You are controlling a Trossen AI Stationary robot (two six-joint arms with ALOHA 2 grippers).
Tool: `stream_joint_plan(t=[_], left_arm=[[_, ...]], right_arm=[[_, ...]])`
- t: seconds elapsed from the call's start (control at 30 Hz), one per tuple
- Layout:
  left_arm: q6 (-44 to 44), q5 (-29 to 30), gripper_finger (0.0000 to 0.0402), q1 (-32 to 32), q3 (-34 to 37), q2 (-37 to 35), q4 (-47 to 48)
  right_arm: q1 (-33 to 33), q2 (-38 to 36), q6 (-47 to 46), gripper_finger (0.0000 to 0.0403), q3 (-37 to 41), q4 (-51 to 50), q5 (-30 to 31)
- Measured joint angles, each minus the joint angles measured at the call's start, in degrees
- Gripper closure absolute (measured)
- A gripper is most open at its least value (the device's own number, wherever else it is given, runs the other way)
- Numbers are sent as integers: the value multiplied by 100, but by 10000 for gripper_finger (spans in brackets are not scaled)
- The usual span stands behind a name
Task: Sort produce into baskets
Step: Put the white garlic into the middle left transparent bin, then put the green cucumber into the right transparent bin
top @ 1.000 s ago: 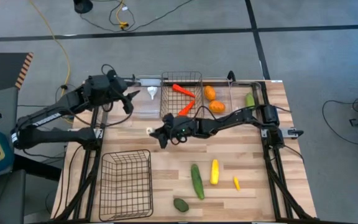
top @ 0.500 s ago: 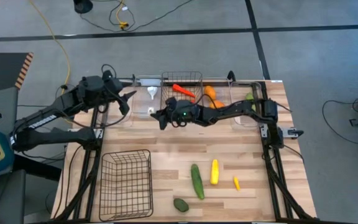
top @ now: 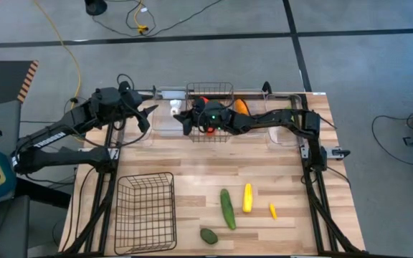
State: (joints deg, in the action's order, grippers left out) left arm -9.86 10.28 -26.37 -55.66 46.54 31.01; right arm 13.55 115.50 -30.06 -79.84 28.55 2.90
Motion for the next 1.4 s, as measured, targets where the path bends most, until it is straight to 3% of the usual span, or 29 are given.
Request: stream_joint_plan(t=[0.17,0.47,0.7,0.8,1.0,1.13,1.4], left_arm=[[0,1,230,0,1,1,-1],[161,-4,230,0,0,1,-2],[174,-43,230,0,1,1,4],[205,-445,230,-2,2,1,-1],[433,-1888,230,22,0,41,-14],[753,-2586,230,223,0,199,-9],[821,-2789,230,1040,0,816,-178]], right_arm=[[47,5,2,238,-47,14,0],[139,7,-335,150,-47,-342,4],[163,7,-338,138,-47,-340,4],[161,-16,-344,137,-47,-312,-43],[166,-220,214,137,-41,-288,-1028],[126,-639,535,137,-43,-554,-1212],[-156,-1905,1687,137,-45,-2368,-1201]])
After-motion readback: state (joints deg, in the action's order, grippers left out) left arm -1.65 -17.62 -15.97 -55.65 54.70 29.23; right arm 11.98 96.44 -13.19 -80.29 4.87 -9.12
